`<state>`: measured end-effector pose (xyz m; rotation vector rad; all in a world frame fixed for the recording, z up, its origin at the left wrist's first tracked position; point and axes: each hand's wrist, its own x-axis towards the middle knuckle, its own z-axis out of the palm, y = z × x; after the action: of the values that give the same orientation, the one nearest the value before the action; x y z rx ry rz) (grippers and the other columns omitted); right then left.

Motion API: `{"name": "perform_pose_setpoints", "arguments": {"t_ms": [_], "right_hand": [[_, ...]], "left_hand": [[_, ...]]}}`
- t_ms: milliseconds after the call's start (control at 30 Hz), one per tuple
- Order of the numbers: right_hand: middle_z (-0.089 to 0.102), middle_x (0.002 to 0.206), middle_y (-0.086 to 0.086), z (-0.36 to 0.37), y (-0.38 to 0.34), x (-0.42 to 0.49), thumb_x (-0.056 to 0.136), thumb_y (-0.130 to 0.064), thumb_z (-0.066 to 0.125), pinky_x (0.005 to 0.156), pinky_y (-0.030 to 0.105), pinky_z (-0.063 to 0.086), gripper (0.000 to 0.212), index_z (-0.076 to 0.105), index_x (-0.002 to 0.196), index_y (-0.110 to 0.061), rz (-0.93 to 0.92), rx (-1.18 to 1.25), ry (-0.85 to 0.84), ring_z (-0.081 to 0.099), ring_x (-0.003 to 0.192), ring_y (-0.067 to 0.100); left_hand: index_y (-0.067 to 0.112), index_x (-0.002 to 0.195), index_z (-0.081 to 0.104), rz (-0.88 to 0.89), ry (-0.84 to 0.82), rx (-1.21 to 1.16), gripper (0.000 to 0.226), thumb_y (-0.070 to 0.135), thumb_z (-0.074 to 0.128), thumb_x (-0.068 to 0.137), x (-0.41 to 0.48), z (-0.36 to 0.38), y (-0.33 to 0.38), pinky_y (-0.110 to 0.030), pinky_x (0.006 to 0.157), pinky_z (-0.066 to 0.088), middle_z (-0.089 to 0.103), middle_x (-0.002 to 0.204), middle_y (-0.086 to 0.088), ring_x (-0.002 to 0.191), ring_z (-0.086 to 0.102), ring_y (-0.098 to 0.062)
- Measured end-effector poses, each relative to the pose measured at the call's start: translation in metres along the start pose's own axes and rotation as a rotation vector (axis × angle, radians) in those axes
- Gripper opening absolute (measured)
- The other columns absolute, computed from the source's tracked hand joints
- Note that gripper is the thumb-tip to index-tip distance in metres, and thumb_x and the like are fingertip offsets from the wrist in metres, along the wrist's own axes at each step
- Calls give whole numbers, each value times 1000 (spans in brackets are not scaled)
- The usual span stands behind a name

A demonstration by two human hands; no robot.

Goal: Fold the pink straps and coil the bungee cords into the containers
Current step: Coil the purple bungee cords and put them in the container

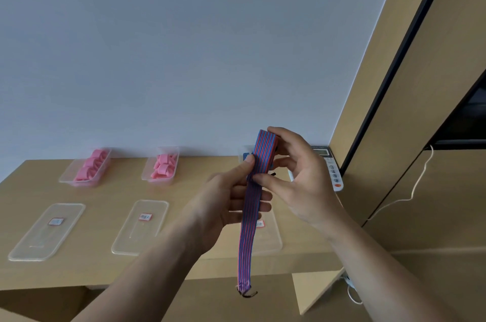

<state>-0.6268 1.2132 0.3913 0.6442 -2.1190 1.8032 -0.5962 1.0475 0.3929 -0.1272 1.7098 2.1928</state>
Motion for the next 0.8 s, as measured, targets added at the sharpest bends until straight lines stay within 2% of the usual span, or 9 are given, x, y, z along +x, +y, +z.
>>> {"name": "perform_pose_setpoints", "arguments": {"t_ms": [133, 233, 333, 433, 533, 633, 800], "right_hand": [[70, 107, -5, -1, -1, 0, 71, -16, 83, 87, 44, 55, 63, 59, 127, -32, -78, -99, 52, 67, 96, 21], [70, 104, -4, -3, 0, 0, 74, -11, 83, 82, 40, 55, 57, 61, 124, -25, -150, -188, 74, 67, 89, 21], [70, 101, -4, -6, 1, -1, 77, -9, 81, 75, 34, 53, 48, 64, 121, -20, -218, -279, 88, 65, 86, 20], [72, 102, -2, -7, 1, -5, 81, -16, 77, 77, 33, 51, 40, 67, 120, -17, -240, -284, 90, 64, 86, 20], [73, 109, -3, -5, 0, -10, 86, -18, 74, 80, 32, 52, 30, 71, 115, -11, -312, -260, 93, 66, 95, 17], [73, 115, -2, -4, -1, -14, 86, -13, 75, 84, 35, 53, 21, 74, 106, -8, -376, -257, 69, 67, 106, 20], [73, 114, 0, -2, 3, -21, 81, -11, 81, 88, 45, 53, 17, 76, 97, -6, -403, -285, 50, 67, 106, 25]], "left_hand": [[13, 87, 83, -15, 30, 0, 58, 69, 71, 75, -1, 2, -3, -37, 66, 62, 79, 99, -22, 86, 78, -36], [13, 89, 84, 2, 34, -64, 53, 63, 69, 82, -1, 4, -2, -41, 72, 63, 78, 102, -21, 86, 78, -33], [10, 90, 85, 11, 66, -183, 51, 58, 68, 84, 0, 6, 0, -38, 72, 63, 78, 102, -22, 83, 77, -32], [8, 93, 84, 12, 73, -196, 50, 55, 69, 87, 0, 7, 1, -39, 74, 63, 78, 99, -20, 82, 76, -31], [5, 103, 82, 9, 81, -190, 51, 53, 67, 92, 3, 5, 0, -46, 79, 65, 78, 102, -20, 84, 76, -31], [12, 95, 84, 29, 67, -204, 42, 50, 67, 92, 5, 2, 3, -45, 80, 65, 78, 101, -16, 82, 76, -28], [15, 88, 84, 61, 38, -203, 32, 45, 73, 83, 7, -4, 9, -35, 66, 62, 78, 88, -8, 75, 73, -22]]}}
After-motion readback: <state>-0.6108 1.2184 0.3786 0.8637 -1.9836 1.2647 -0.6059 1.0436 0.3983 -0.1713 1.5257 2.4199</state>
